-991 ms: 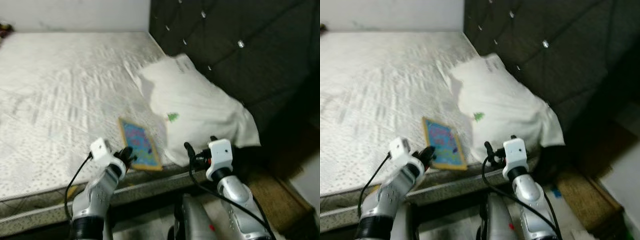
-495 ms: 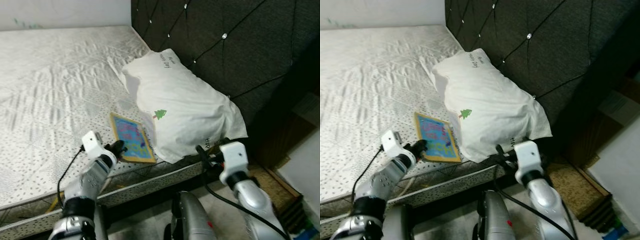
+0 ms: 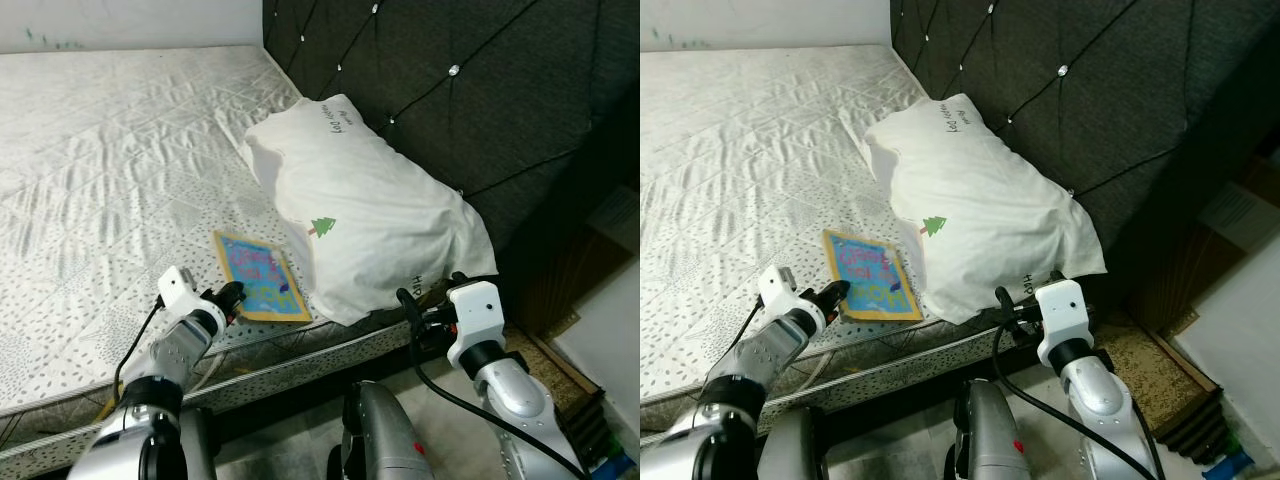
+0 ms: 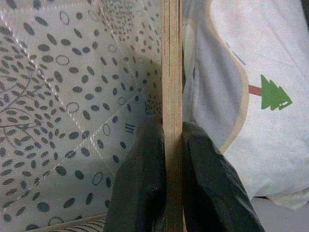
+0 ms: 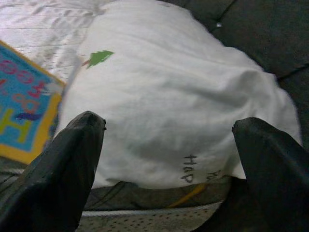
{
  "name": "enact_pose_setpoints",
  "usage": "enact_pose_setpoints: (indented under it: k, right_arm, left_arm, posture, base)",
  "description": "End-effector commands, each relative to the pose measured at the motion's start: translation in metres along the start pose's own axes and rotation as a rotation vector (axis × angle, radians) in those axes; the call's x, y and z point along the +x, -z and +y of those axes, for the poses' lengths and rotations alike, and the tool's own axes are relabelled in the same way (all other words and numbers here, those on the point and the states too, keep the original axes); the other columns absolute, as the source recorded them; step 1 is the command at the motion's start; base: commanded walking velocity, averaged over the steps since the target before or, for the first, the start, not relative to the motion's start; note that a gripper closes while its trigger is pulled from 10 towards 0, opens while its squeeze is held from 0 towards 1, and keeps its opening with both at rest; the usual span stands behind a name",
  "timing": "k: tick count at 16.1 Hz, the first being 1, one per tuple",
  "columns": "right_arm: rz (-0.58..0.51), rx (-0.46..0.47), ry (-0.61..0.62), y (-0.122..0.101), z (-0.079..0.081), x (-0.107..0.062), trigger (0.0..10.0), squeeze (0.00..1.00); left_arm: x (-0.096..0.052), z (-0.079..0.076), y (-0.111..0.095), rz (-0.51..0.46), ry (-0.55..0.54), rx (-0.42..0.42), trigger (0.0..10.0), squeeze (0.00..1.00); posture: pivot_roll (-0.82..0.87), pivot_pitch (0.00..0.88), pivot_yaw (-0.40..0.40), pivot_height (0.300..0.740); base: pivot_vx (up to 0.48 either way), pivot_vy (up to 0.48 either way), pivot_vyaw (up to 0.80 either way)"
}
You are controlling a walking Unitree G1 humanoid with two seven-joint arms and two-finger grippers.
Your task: Clean up the room
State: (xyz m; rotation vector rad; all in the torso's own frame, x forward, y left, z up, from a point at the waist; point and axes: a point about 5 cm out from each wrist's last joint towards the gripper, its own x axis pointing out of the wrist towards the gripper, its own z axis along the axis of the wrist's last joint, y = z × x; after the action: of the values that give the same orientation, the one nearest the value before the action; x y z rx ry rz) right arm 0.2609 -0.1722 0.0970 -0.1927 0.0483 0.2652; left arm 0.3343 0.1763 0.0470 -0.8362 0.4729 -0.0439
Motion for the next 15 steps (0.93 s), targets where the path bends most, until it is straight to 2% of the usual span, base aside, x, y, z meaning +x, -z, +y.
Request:
enact_pose_setpoints:
  k: [1,3,4,5,8,9,12,15]
  right_arm:
    - [0.006,0.004,-0.003,-0.001,-0.005,-0.004,10.0,0.00]
    - [0.009,-0.008,-0.054,-0.006,-0.009,-0.011,10.0,0.00]
    - [0.015,-0.016,-0.046,-0.006,-0.013,-0.014,10.0,0.00]
    - [0.026,-0.023,-0.032,-0.005,-0.018,-0.016,10.0,0.00]
    - [0.041,-0.022,-0.022,-0.003,-0.022,-0.020,10.0,0.00]
    - [0.045,-0.024,-0.032,-0.003,-0.020,-0.020,10.0,0.00]
    - [0.042,-0.024,-0.037,-0.003,-0.017,-0.018,10.0,0.00]
    - [0.040,-0.029,-0.037,-0.002,-0.017,-0.018,10.0,0.00]
  left_arm:
    - [0.002,-0.003,0.005,0.027,0.012,-0.005,10.0,0.00]
    - [0.001,0.006,-0.005,0.029,-0.029,0.026,10.0,0.00]
    - [-0.001,0.011,-0.008,0.030,-0.049,0.040,10.0,0.81]
    - [-0.002,0.015,-0.011,0.033,-0.066,0.053,10.0,1.00]
    - [-0.006,0.024,-0.010,0.052,-0.104,0.097,10.0,1.00]
    - [-0.008,0.031,-0.015,0.018,-0.152,0.092,10.0,1.00]
    - [-0.012,0.040,-0.017,-0.003,-0.210,0.101,10.0,1.00]
    - [-0.018,0.051,-0.029,-0.056,-0.293,0.137,10.0,1.00]
  posture:
    - [-0.14,0.077,-0.118,0.571]
    - [-0.16,0.079,-0.114,0.571]
    - [-0.16,0.079,-0.113,0.571]
    - [-0.16,0.079,-0.113,0.571]
    - [-0.16,0.083,-0.111,0.571]
    - [-0.16,0.082,-0.111,0.571]
    - [-0.16,0.078,-0.108,0.571]
    - [-0.16,0.075,-0.105,0.571]
  base:
    - [0.000,0.000,0.00]
    - [0.000,0.000,0.00]
    - [0.000,0.000,0.00]
    - [0.000,0.000,0.00]
    - [0.000,0.000,0.00]
    - [0.000,0.000,0.00]
    - [0.000,0.000,0.00]
    - [0.000,0.000,0.00]
